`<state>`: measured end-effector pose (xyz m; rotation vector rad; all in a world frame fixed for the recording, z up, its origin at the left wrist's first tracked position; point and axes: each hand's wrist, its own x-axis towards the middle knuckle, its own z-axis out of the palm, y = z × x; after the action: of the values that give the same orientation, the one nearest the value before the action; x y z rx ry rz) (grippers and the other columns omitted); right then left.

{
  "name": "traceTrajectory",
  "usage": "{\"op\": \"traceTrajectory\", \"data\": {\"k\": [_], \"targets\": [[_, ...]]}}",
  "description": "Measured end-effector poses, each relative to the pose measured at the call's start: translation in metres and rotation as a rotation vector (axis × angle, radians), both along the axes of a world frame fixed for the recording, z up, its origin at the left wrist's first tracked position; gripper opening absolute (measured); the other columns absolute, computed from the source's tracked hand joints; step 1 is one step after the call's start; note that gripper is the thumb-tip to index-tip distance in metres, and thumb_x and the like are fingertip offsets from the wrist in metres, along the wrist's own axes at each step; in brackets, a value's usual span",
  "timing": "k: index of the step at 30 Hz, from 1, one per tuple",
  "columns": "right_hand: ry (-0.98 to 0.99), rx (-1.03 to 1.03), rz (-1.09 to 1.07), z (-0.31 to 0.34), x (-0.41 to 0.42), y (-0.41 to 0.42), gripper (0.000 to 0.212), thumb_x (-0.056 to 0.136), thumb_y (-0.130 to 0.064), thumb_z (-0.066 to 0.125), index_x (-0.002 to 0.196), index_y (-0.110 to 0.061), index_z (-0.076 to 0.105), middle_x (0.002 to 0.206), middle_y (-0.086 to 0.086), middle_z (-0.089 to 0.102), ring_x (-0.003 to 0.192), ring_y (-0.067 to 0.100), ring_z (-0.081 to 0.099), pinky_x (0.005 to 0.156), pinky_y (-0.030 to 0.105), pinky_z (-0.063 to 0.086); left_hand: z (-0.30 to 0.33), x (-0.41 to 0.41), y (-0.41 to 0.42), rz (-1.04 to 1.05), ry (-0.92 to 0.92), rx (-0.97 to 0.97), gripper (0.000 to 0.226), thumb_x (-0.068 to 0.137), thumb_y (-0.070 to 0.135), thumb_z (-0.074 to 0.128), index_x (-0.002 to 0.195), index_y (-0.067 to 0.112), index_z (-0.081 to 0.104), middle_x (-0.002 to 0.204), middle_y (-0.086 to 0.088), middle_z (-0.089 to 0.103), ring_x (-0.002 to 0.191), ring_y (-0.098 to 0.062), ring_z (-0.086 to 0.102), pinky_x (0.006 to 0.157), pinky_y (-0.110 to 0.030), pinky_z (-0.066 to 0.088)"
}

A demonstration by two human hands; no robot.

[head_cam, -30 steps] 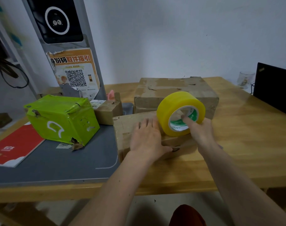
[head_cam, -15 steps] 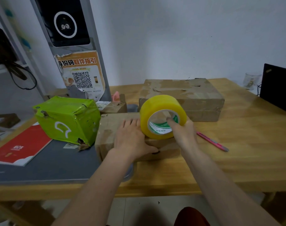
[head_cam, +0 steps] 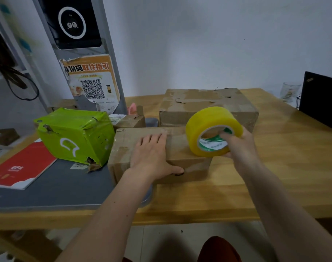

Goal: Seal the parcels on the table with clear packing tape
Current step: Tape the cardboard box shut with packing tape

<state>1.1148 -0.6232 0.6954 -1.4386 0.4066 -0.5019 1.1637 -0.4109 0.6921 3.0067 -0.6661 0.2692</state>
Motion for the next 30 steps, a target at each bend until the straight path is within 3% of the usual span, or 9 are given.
{"op": "traceTrajectory", "data": {"k": [5,8,11,14,17,19,25,30], "targets": [[0.006,0.223,0.038,-0.024,0.003,0.019,0.018,0.082,-0.014,0.076,0.093,-0.023,0.066,0.099,0.0,0.072,0.092,0.017,0.067,0.084,0.041,0.054,0.001,-0.001,-0.006,0.012,0.009,0.057,0.125,0.064,0.083,0.065,0.157,0.019,0.01,0.158,-0.003,0.026,0.144,-0.026,0.023,0.121,-0.043,0.019],[0.038,0.185,-0.003,-0.027,0.005,0.024,0.023,0.079,-0.021,0.079,0.097,-0.023,0.066,0.1,-0.001,0.071,0.093,0.015,0.066,0.084,0.039,0.053,0.002,-0.004,-0.021,-0.027,0.018,0.062,0.124,0.065,0.08,0.067,0.157,0.019,0.01,0.158,-0.006,0.026,0.145,-0.028,0.023,0.121,-0.044,0.018],[0.068,0.11,-0.022,-0.022,0.004,0.022,0.027,0.083,-0.022,0.076,0.107,-0.016,0.066,0.1,0.001,0.07,0.095,0.017,0.065,0.084,0.039,0.054,-0.001,-0.005,-0.037,-0.088,0.039,0.043,0.122,0.072,0.078,0.064,0.158,0.015,0.004,0.165,-0.004,0.015,0.152,-0.022,0.011,0.125,-0.041,0.007],[0.041,0.012,0.021,-0.015,0.001,0.015,0.008,0.089,-0.018,0.07,0.093,-0.024,0.067,0.094,-0.003,0.07,0.09,0.015,0.065,0.079,0.04,0.056,-0.006,-0.001,-0.04,-0.096,0.031,0.056,0.119,0.077,0.077,0.06,0.159,0.015,0.0,0.167,-0.001,0.006,0.154,-0.019,0.003,0.125,-0.04,0.003],[0.034,-0.034,0.054,-0.009,0.0,0.008,0.013,0.09,-0.012,0.066,0.092,-0.024,0.067,0.091,-0.001,0.069,0.088,0.019,0.066,0.066,0.038,0.058,-0.007,0.0,-0.037,-0.101,0.032,0.031,0.116,0.078,0.074,0.062,0.159,0.018,0.001,0.167,0.001,0.006,0.154,-0.017,0.003,0.125,-0.037,0.002],[0.048,-0.009,0.043,-0.005,0.0,0.0,0.016,0.09,-0.007,0.065,0.101,-0.018,0.068,0.095,0.004,0.069,0.088,0.023,0.067,0.065,0.041,0.059,-0.006,0.0,-0.036,-0.111,0.04,0.011,0.115,0.077,0.072,0.064,0.159,0.019,0.003,0.167,0.002,0.006,0.153,-0.017,0.003,0.125,-0.036,0.002],[0.066,0.153,-0.058,-0.019,-0.015,-0.038,0.009,0.091,-0.009,0.065,0.088,-0.017,0.066,0.105,0.015,0.066,0.097,0.038,0.065,0.075,0.056,0.056,-0.006,-0.002,-0.038,-0.095,0.068,-0.012,0.117,0.076,0.07,0.067,0.159,0.022,0.001,0.167,0.003,0.006,0.153,-0.016,0.004,0.123,-0.036,0.002],[0.097,0.19,-0.024,-0.028,-0.015,-0.043,0.004,0.093,-0.01,0.063,0.093,-0.014,0.065,0.1,0.013,0.066,0.092,0.035,0.066,0.069,0.052,0.056,-0.005,-0.004,-0.038,-0.089,0.069,-0.005,0.116,0.077,0.069,0.067,0.159,0.023,-0.001,0.167,0.004,0.004,0.153,-0.016,0.002,0.122,-0.035,0.002]]}}
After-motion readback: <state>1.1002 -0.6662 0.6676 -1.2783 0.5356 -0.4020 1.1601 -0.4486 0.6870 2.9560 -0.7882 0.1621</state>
